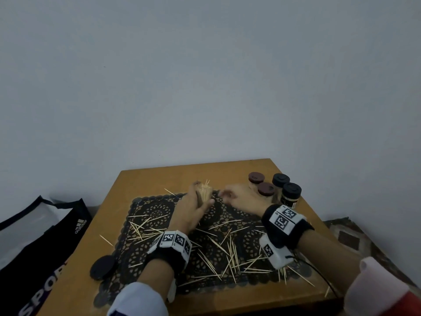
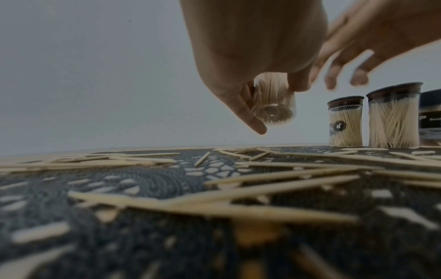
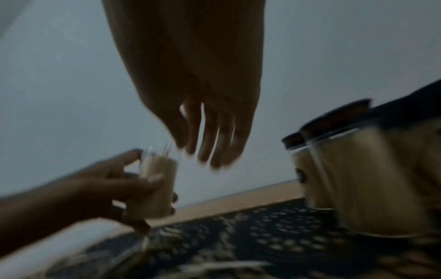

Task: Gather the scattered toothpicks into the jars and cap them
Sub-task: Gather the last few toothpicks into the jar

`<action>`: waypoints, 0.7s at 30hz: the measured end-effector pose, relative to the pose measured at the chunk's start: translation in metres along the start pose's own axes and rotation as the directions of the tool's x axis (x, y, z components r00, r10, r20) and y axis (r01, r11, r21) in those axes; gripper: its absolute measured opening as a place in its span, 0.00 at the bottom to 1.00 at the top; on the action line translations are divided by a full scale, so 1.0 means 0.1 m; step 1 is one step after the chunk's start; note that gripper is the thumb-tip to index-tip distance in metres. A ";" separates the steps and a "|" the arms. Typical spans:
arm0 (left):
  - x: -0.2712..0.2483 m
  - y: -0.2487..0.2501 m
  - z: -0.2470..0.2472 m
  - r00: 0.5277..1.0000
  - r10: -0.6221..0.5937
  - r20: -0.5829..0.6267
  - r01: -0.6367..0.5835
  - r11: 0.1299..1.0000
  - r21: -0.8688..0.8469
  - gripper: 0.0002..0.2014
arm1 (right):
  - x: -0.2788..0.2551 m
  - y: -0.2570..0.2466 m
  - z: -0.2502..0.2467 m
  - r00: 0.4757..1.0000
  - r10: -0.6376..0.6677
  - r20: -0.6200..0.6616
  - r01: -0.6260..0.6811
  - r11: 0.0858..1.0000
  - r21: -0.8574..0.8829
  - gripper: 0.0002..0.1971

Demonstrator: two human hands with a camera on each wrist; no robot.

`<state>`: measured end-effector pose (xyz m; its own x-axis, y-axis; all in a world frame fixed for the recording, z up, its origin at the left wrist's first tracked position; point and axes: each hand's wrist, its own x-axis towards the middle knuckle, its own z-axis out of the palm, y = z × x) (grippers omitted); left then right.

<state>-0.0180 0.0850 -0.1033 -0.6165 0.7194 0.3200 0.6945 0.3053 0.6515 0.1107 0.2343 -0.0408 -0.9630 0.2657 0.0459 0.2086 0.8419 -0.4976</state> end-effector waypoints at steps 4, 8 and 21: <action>-0.01 0.04 -0.01 1.000 -0.005 0.026 0.004 1.000 0.020 0.33 | -0.19 0.13 0.16 0.903 0.022 0.429 0.126 0.941 -0.314 0.30; -0.02 0.06 -0.03 0.999 -0.009 0.033 0.008 1.000 0.029 0.33 | -0.24 0.16 0.20 0.956 -0.067 0.286 0.154 0.943 -0.294 0.15; -0.02 0.06 -0.02 0.998 -0.011 0.054 0.009 0.999 0.038 0.34 | -0.27 0.09 0.14 0.938 -0.051 0.344 0.220 0.853 -0.474 0.05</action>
<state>-0.0138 0.0841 -0.0984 -0.6031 0.7487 0.2752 0.7027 0.3354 0.6275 0.1364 0.2279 -0.0586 -0.9724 0.0446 -0.2290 0.0467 0.9989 -0.0039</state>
